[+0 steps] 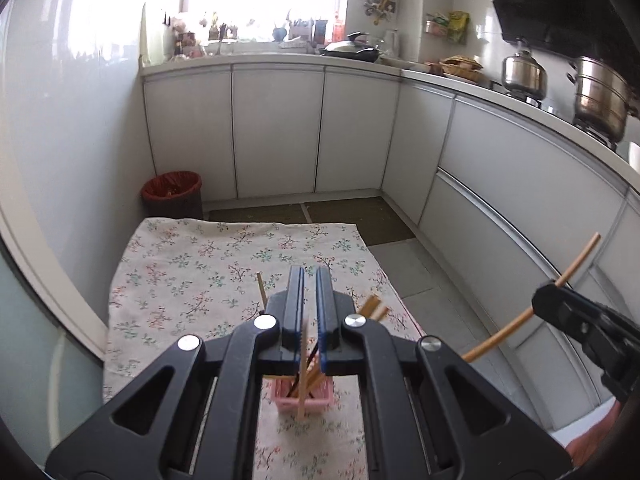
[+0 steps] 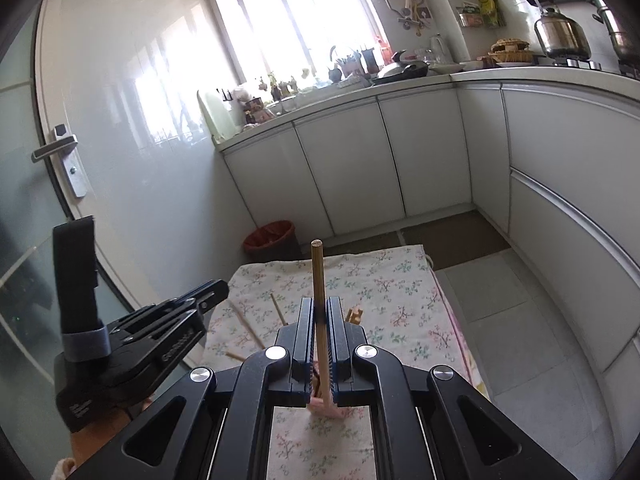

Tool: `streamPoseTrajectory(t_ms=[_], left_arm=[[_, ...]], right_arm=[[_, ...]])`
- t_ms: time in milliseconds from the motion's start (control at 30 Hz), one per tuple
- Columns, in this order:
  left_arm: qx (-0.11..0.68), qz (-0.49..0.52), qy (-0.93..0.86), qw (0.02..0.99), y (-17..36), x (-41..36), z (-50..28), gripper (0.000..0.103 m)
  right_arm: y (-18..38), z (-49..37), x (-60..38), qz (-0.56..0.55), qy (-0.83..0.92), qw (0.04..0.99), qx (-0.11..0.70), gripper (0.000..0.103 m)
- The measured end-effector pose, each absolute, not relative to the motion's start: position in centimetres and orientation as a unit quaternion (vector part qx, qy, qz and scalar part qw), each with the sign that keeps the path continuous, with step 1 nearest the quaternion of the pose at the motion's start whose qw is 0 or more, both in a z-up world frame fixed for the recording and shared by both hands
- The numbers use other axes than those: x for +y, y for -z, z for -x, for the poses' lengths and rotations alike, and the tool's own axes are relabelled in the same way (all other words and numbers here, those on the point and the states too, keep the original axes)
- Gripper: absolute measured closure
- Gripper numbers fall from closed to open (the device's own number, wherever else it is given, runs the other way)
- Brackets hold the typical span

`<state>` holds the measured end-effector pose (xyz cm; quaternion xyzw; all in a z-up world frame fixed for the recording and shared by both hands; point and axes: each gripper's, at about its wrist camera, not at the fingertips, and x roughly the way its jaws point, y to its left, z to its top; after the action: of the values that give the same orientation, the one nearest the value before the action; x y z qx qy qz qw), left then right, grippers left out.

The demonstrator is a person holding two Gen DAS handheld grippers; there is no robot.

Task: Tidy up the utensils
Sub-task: 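Lower both held chopsticks over the pink cup and open both tools to drop them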

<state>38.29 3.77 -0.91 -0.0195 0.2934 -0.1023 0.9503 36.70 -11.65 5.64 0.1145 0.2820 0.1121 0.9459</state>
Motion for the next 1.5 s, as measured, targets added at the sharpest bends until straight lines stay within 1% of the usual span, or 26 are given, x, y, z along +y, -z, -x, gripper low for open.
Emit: streamPoseTrajectory(t_ms=[133,200,300,367,400,467,533,567,600,700,800,933,967,1033,1133,1233,1400,1500], left_arm=[[0.298,0.024,0.092,0.950,2.7,4.0,-39.9,0.096],[0.292,0.028,0.094,0.951,3.0,4.5,-39.4,0.096],[0.277,0.030,0.094,0.956,2.1,5.7,-38.2,0.096],[0.285,0.044,0.103,0.952,1.6,6.9,-37.6,0.095],[0.295,0.046,0.108,0.948,1.6,7.4,-37.4,0.091],[0.342,0.036,0.125,0.931,2.6,8.3,-36.9,0.065],[0.415,0.032,0.147,0.897,5.5,8.9,-36.4,0.055],[0.447,0.037,0.159,0.879,7.0,9.0,-36.4,0.054],[0.492,0.050,0.169,0.852,9.9,9.1,-36.7,0.054],[0.561,0.051,0.143,0.814,15.6,8.4,-38.0,0.055],[0.579,0.055,0.158,0.798,18.1,6.7,-38.8,0.055],[0.575,0.035,0.128,0.807,19.8,5.0,-40.6,0.055],[0.577,0.039,0.133,0.805,20.1,4.8,-41.0,0.066],[0.580,0.037,0.141,0.802,20.5,4.4,-41.1,0.095],[0.552,0.026,0.138,0.822,20.1,4.5,-39.9,0.096],[0.508,0.039,0.137,0.850,18.1,5.7,-38.0,0.096],[0.434,0.048,0.142,0.888,12.4,7.2,-35.1,0.096],[0.394,0.055,0.147,0.906,9.0,7.5,-34.6,0.096]], right_arm=[[-3.9,-39.0,-10.8,-0.120,-0.118,0.941,0.294,0.097],[-3.3,-39.6,-10.4,-0.119,-0.120,0.940,0.297,0.097],[-2.8,-40.1,-10.0,-0.113,-0.121,0.940,0.298,0.097],[-2.6,-40.3,-9.9,-0.115,-0.124,0.939,0.301,0.097],[-2.5,-40.2,-9.9,-0.116,-0.124,0.938,0.302,0.097],[-2.5,-39.9,-9.9,-0.114,-0.127,0.937,0.304,0.097],[-2.7,-39.5,-10.1,-0.113,-0.129,0.937,0.304,0.097],[-2.8,-39.2,-10.3,-0.113,-0.130,0.937,0.303,0.097],[-2.8,-38.8,-10.4,-0.113,-0.131,0.937,0.302,0.097],[-3.1,-38.3,-10.9,-0.120,-0.131,0.937,0.302,0.097],[-3.2,-37.8,-11.2,-0.118,-0.128,0.936,0.304,0.097],[-3.1,-37.6,-11.4,-0.114,-0.124,0.936,0.308,0.097],[-3.0,-37.6,-11.5,-0.115,-0.124,0.936,0.310,0.097],[-2.9,-37.5,-11.7,-0.116,-0.123,0.935,0.312,0.097],[-2.9,-37.2,-11.9,-0.121,-0.124,0.934,0.312,0.097],[-3.2,-36.9,-12.1,-0.123,-0.125,0.935,0.308,0.097],[-3.9,-36.6,-11.7,-0.123,-0.130,0.937,0.300,0.097],[-4.3,-36.7,-11.4,-0.125,-0.131,0.939,0.293,0.097]])
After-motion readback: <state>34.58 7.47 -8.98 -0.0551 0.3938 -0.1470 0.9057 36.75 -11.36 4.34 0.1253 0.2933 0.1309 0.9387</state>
